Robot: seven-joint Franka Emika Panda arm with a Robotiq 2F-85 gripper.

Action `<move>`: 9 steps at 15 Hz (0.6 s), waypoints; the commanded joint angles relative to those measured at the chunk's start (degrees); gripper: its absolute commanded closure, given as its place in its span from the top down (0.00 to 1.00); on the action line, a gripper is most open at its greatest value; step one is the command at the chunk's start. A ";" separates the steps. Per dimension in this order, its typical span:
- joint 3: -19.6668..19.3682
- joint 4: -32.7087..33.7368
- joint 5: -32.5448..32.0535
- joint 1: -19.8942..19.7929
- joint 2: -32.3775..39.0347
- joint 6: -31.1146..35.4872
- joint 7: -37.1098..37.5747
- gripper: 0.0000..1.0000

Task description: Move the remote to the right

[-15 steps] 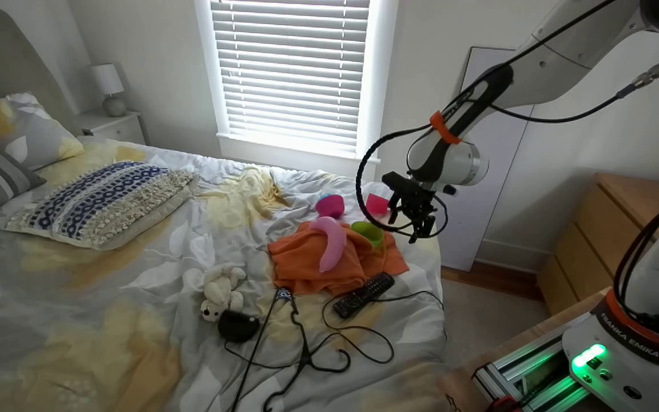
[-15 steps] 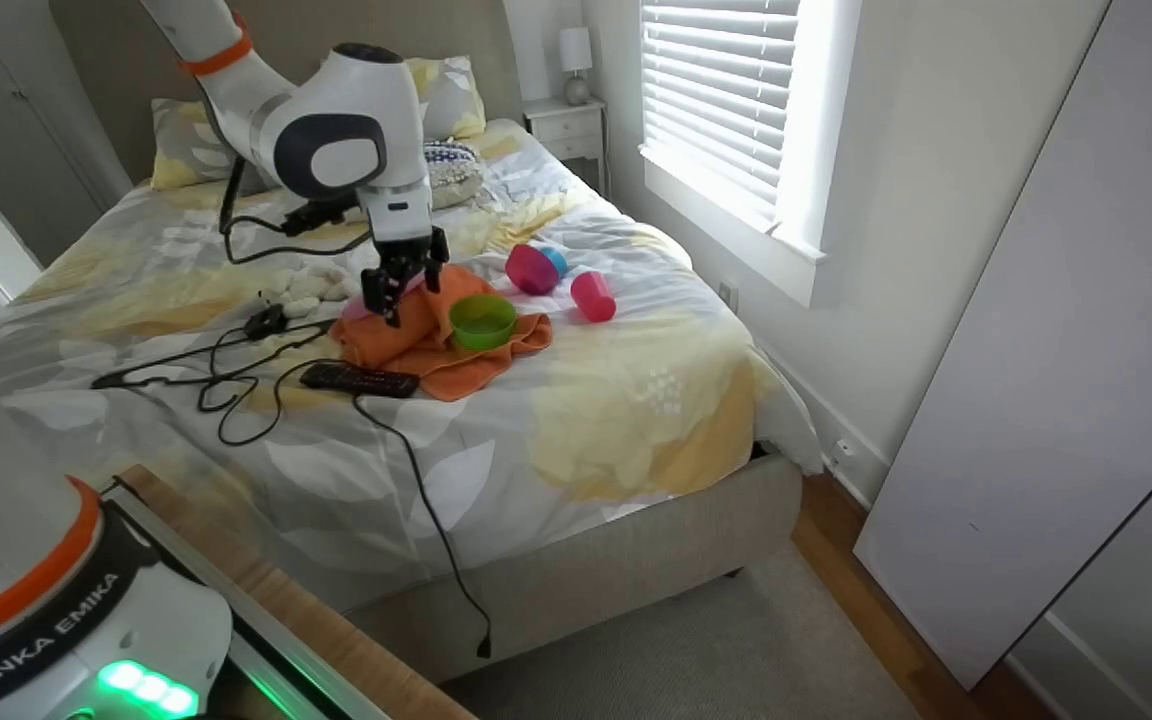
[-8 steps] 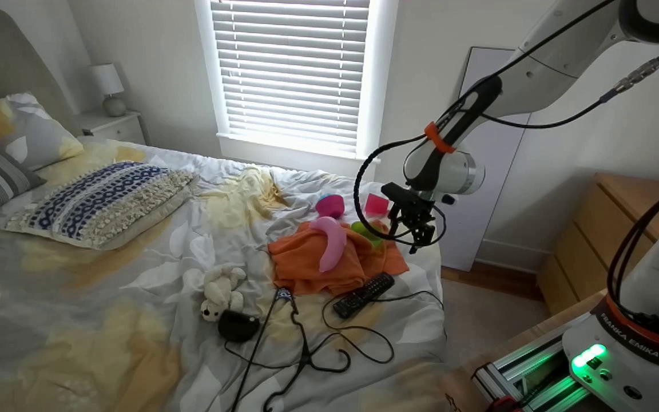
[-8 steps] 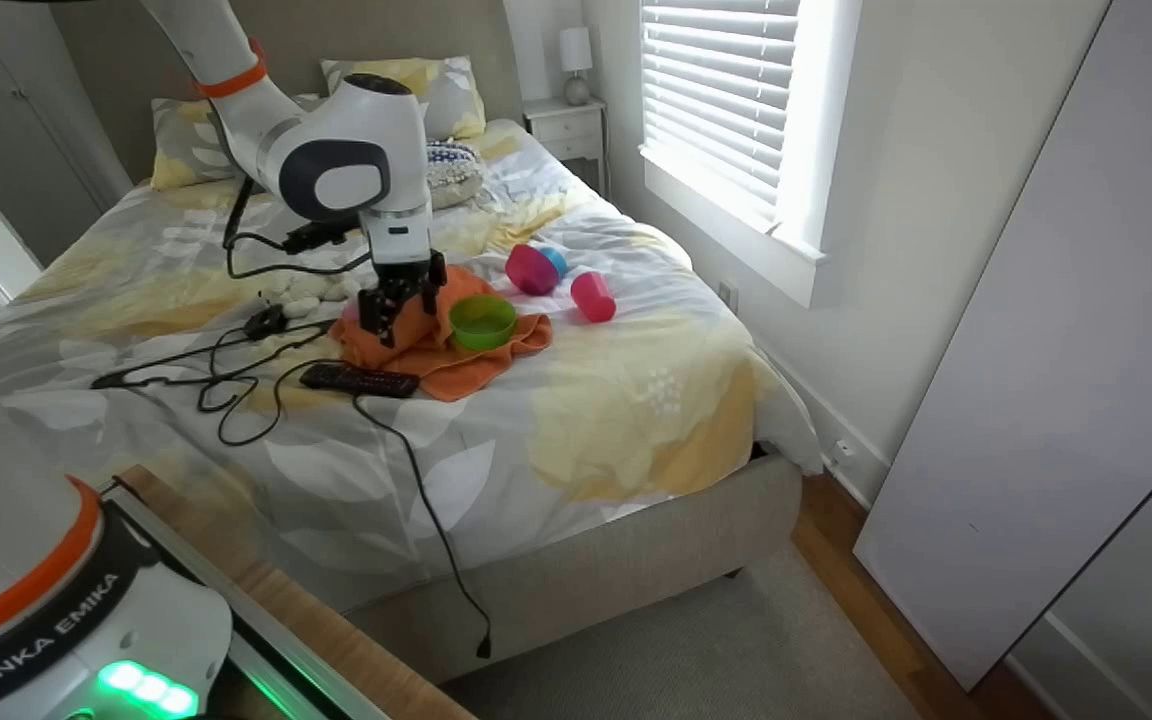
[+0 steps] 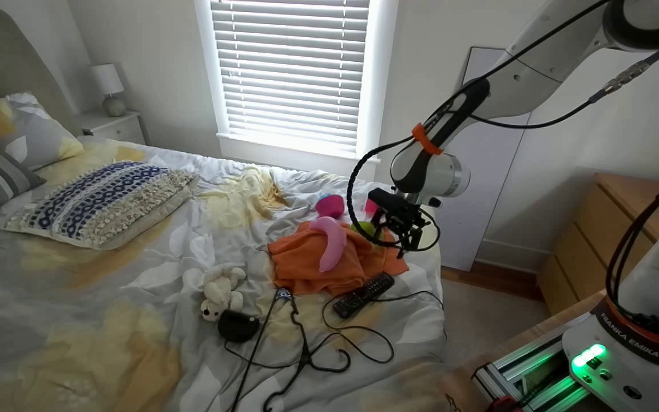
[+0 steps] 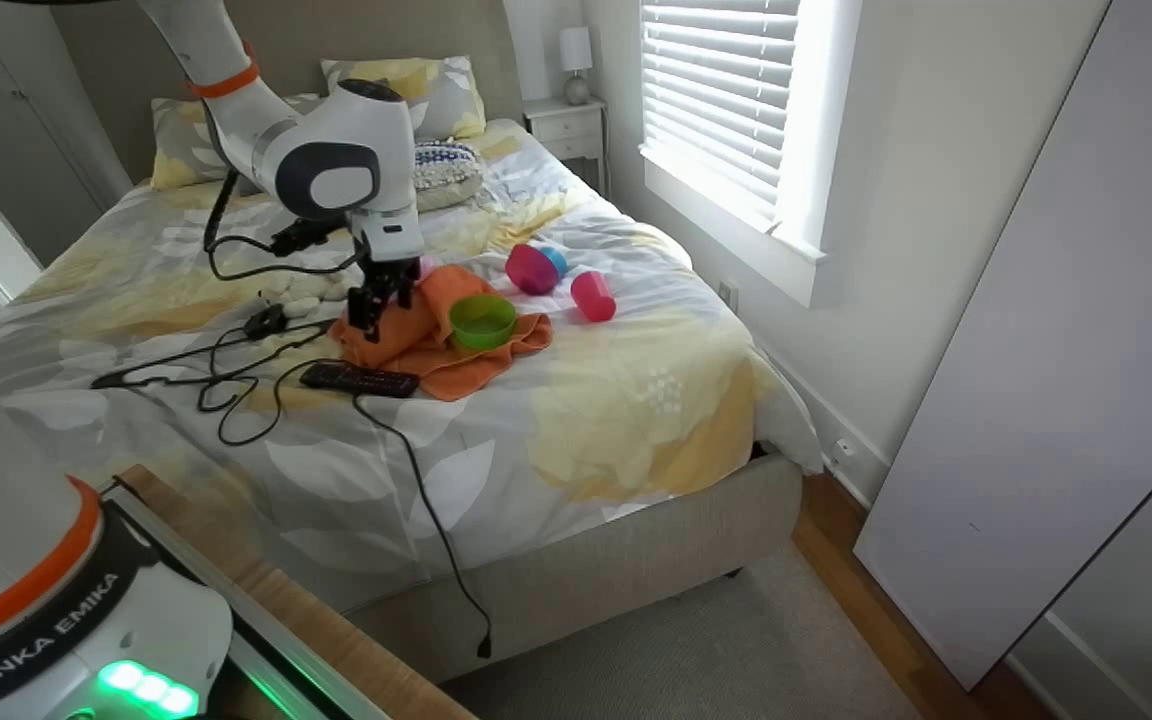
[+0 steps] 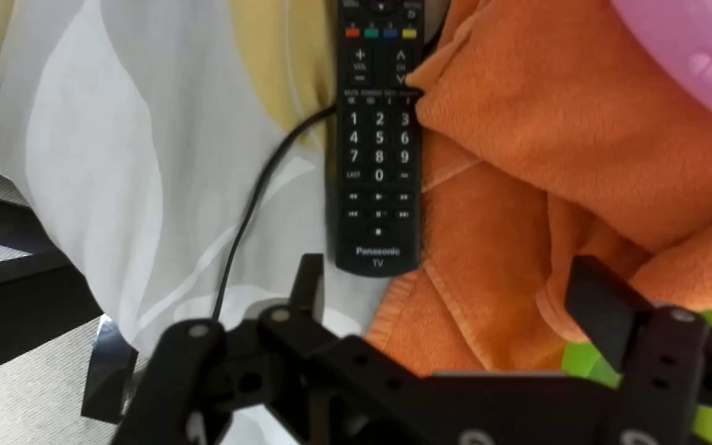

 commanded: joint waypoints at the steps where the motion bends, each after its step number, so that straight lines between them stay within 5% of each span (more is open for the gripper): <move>1: 2.02 5.64 1.86 -1.30 7.48 -2.65 -5.36 1.00; 9: 3.23 11.29 4.16 -4.99 19.12 -2.67 -14.16 1.00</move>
